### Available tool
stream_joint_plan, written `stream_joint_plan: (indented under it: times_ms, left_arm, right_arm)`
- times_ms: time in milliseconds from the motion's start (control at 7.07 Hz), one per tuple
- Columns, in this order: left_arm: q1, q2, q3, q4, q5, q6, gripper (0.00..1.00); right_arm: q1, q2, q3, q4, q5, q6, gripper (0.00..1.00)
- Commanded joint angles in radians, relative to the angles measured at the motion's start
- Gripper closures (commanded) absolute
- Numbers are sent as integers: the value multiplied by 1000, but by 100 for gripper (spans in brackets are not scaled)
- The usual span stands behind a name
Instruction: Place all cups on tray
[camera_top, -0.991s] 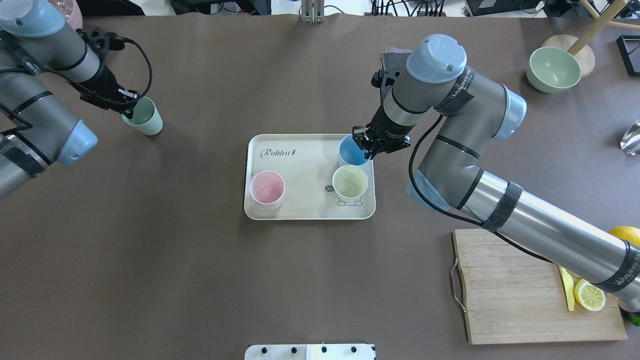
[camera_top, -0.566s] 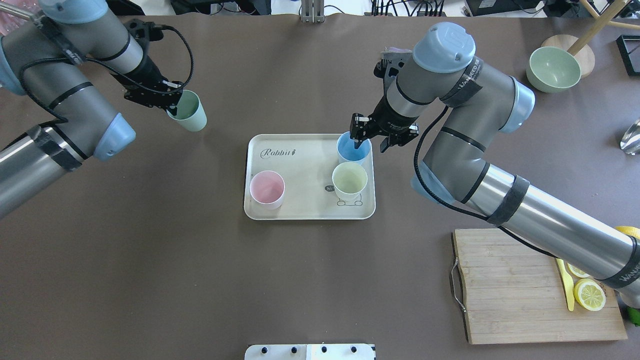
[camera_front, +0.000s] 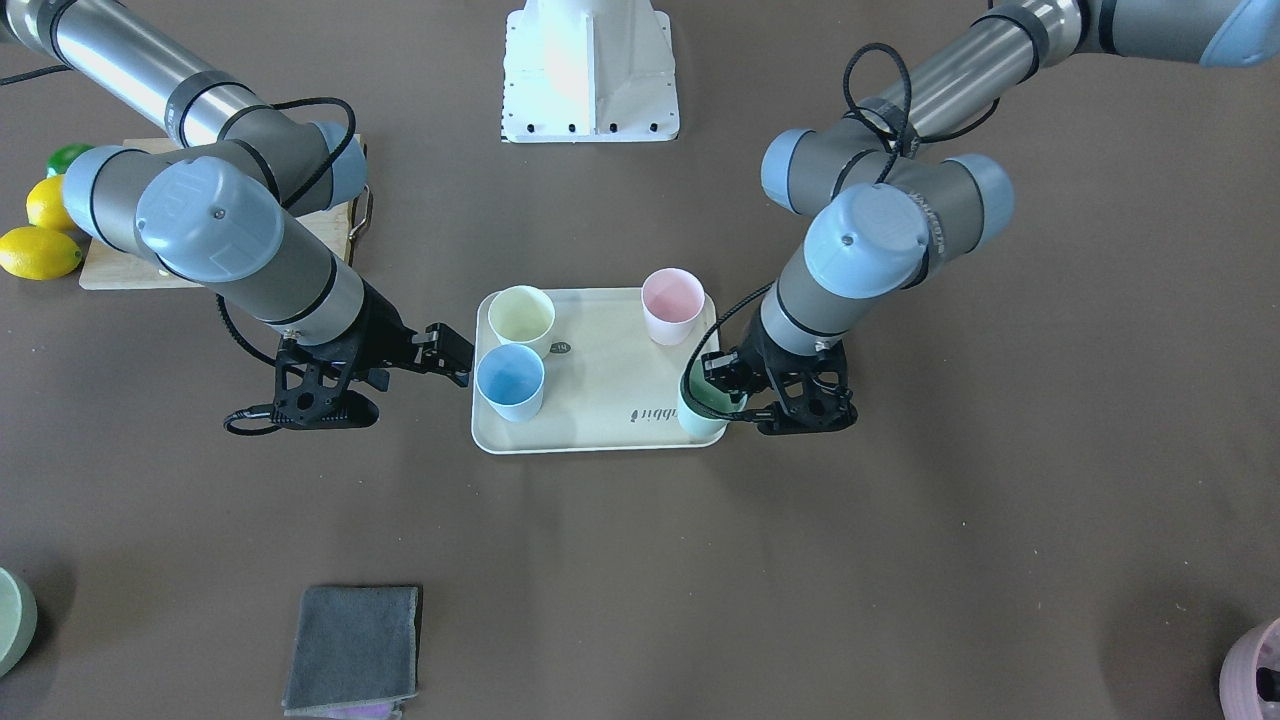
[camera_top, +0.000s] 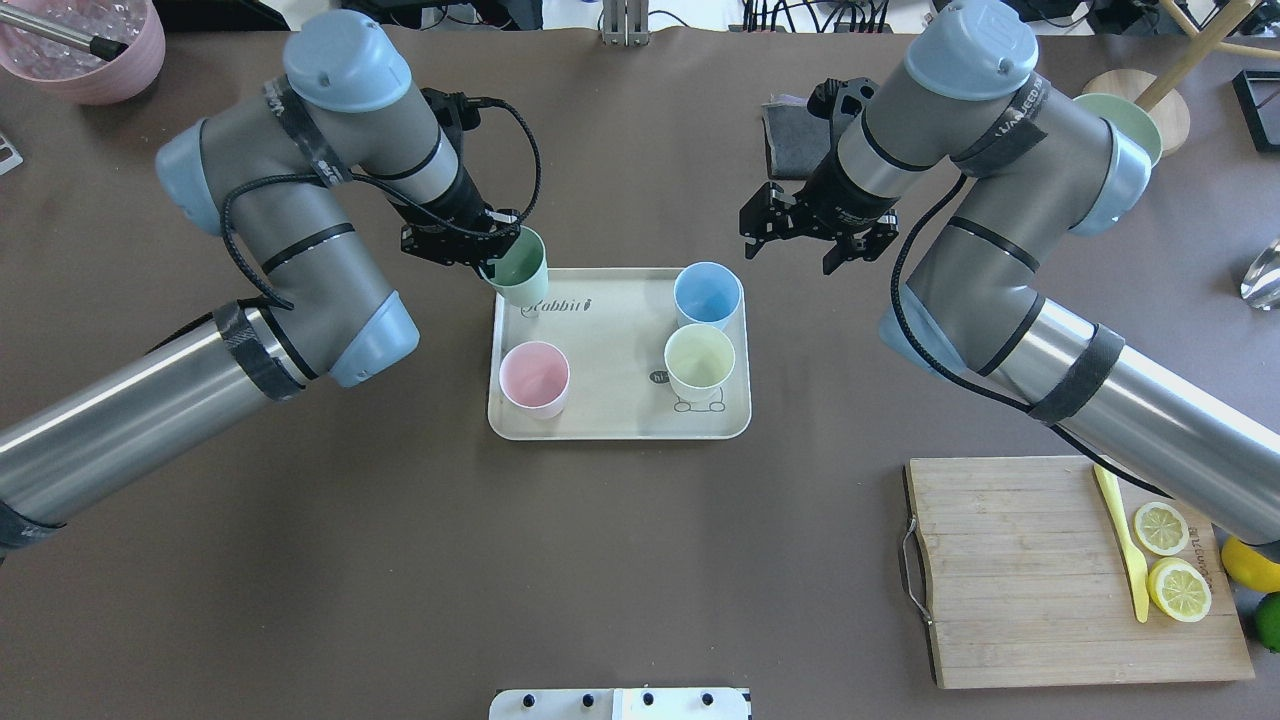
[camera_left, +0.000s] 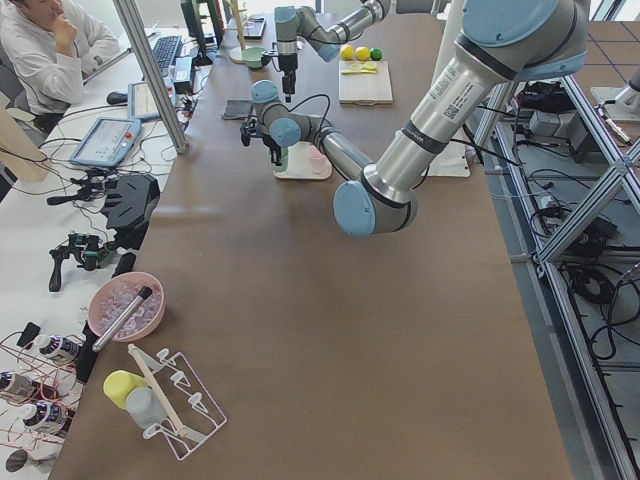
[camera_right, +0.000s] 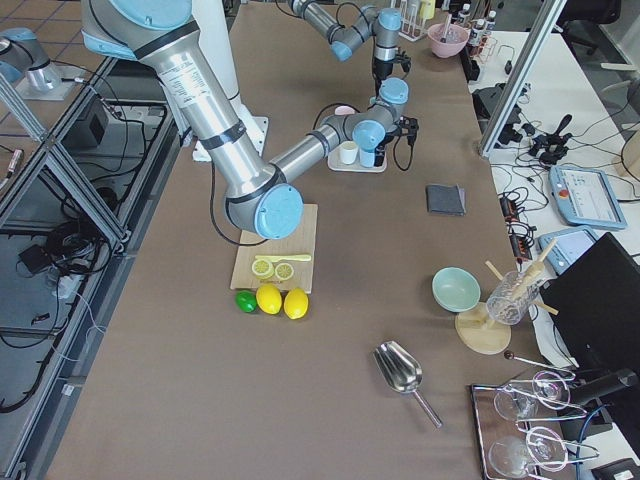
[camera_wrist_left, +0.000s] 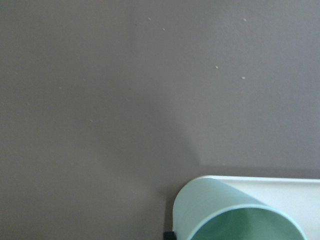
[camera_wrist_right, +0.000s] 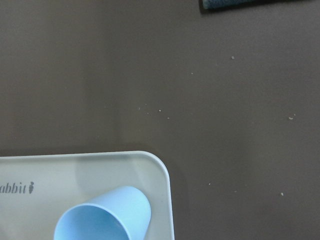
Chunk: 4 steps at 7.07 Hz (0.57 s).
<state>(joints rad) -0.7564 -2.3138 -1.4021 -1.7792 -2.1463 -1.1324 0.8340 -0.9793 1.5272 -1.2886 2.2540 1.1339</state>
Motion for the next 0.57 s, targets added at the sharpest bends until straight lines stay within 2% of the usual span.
stream_joint_plan:
  times_ms: [0, 142, 283, 425]
  left_arm:
    - [48, -12, 2, 1, 34, -17, 28]
    - [46, -9, -15, 1, 31, -13, 2]
    - [-6, 10, -43, 20, 19, 9, 2]
    - [-49, 70, -137, 99, -4, 123, 2]
  right_arm:
    - [32, -36, 17, 0, 6, -6, 0]
    - [66, -73, 36, 0, 24, -46, 0]
    - [126, -131, 56, -1, 63, -127, 0]
    - [182, -172, 59, -1, 90, -211, 0]
